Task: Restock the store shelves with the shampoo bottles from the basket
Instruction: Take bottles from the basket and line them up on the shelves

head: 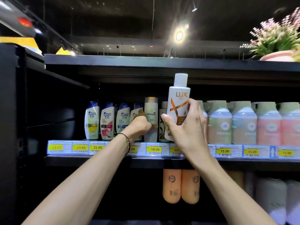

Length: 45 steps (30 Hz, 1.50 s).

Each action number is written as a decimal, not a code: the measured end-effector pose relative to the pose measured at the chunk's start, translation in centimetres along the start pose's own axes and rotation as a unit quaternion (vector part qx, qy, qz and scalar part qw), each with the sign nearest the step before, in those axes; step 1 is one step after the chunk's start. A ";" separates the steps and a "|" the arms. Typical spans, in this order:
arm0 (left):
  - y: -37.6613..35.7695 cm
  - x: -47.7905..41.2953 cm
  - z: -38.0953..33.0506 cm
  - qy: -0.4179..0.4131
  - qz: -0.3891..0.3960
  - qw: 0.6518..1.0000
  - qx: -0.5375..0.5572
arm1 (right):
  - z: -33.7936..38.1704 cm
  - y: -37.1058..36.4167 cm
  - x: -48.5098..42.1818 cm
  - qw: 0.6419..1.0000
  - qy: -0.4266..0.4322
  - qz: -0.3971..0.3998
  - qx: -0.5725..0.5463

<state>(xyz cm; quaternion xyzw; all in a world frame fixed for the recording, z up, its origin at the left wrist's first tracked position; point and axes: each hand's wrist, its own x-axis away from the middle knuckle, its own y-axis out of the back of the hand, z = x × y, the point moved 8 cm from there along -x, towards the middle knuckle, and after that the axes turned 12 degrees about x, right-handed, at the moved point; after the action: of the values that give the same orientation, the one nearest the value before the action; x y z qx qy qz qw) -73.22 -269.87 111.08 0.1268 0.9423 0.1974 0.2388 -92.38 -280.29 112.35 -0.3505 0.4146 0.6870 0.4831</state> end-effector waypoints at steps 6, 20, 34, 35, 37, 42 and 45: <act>3.8 3.6 -0.9 -0.103 -0.097 0.980 -0.141 | 0.0 -3.1 -1.1 0.995 -0.015 0.050 0.082; 2.4 13.0 4.5 -0.217 -0.136 0.864 -0.432 | -1.1 -7.8 -0.2 0.973 -0.025 0.197 0.120; 2.1 13.2 4.8 -0.259 -0.169 0.860 -0.405 | -1.9 -8.9 -1.7 0.954 -0.047 0.240 0.175; 2.1 13.2 4.8 -0.260 -0.171 0.861 -0.403 | -1.9 -9.2 -1.8 0.953 -0.048 0.241 0.177; 2.0 13.2 4.9 -0.260 -0.173 0.861 -0.402 | -1.9 -9.7 -2.2 0.951 -0.048 0.241 0.187; 2.1 13.1 4.9 -0.267 -0.178 0.859 -0.399 | -2.3 -10.9 -2.7 0.943 -0.053 0.251 0.211; 2.1 13.1 5.1 -0.267 -0.177 0.861 -0.396 | -2.7 -11.1 -2.8 0.941 -0.060 0.255 0.214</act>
<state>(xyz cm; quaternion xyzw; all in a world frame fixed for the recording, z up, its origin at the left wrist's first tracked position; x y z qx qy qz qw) -81.54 -262.11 102.64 -0.0998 0.6916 0.4664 0.5423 -80.76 -281.66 111.11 -0.0797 0.5978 0.7017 0.3795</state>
